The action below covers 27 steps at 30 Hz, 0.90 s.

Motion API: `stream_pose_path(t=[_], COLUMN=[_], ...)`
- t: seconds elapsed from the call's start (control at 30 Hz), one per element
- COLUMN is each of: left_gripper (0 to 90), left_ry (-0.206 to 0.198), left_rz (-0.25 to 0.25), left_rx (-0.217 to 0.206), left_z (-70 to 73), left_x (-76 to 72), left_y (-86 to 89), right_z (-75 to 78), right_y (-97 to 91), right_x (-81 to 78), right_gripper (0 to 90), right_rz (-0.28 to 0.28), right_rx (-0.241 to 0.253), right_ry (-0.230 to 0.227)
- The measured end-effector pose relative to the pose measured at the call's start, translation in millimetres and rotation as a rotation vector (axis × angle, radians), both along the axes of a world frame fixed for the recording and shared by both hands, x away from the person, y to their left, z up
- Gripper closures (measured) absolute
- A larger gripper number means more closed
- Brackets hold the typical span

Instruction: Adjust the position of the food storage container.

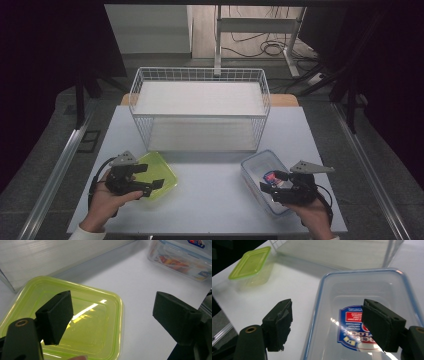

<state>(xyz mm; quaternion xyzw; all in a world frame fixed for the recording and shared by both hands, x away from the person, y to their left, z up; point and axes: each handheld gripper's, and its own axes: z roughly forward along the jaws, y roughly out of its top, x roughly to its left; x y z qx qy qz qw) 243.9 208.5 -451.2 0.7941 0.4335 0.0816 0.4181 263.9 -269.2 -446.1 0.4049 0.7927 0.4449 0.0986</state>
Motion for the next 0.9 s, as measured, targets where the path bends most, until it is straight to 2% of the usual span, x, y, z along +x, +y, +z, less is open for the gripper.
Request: stream_pose_path(t=[0.1, 0.23, 0.33, 0.43, 0.63, 0.7, 0.73, 0.77, 0.8, 0.83, 0.9], left_gripper=[16.4, 16.3, 16.3, 17.1, 17.7, 17.7, 17.6, 17.6, 17.6, 17.6, 17.6], left_ry=[0.002, 0.008, 0.016, 0.015, 0.029, 0.032, 0.032, 0.033, 0.036, 0.037, 0.047], left_rz=[0.003, 0.002, 0.009, 0.034, 0.036, 0.031, 0.028, 0.024, 0.021, 0.018, 0.005], left_rx=[-0.003, -0.001, 0.003, 0.009, 0.028, 0.029, 0.03, 0.033, 0.037, 0.041, 0.047], left_z=[0.3, -1.2, -2.8, -3.4, -5.3, -5.7, -6.0, -6.3, -6.9, -7.3, -7.9], left_x=[0.7, 0.1, -0.6, -3.2, -4.3, -5.2, -5.5, -5.7, -5.9, -5.8, -4.9], left_y=[0.0, -1.2, 0.0, 7.0, 10.5, 10.7, 10.7, 10.7, 10.2, 9.6, 7.8], right_z=[1.4, 3.7, 4.4, 7.9, 8.0, 9.5, 11.9, 11.9, 13.2, 14.8, 15.4], right_y=[-1.1, -2.9, 0.6, 9.7, 15.8, 19.7, 26.2, 26.2, 30.4, 35.5, 43.1], right_x=[0.4, 2.1, 3.3, 8.3, 11.8, 9.9, 5.0, 5.0, 2.3, -1.4, -7.3], right_gripper=[25.4, 28.3, 30.5, 30.5, 34.3, 43.0, 56.9, 56.9, 64.3, 72.8, 82.1], right_rz=[-0.03, -0.03, -0.045, -0.013, 0.014, 0.039, 0.09, 0.09, 0.117, 0.147, 0.176], right_rx=[-0.002, 0.003, -0.015, -0.034, -0.059, -0.057, -0.07, -0.07, -0.08, -0.107, -0.156], right_ry=[-0.014, -0.011, -0.021, -0.01, 0.015, 0.022, 0.022, 0.022, 0.026, 0.028, 0.04])
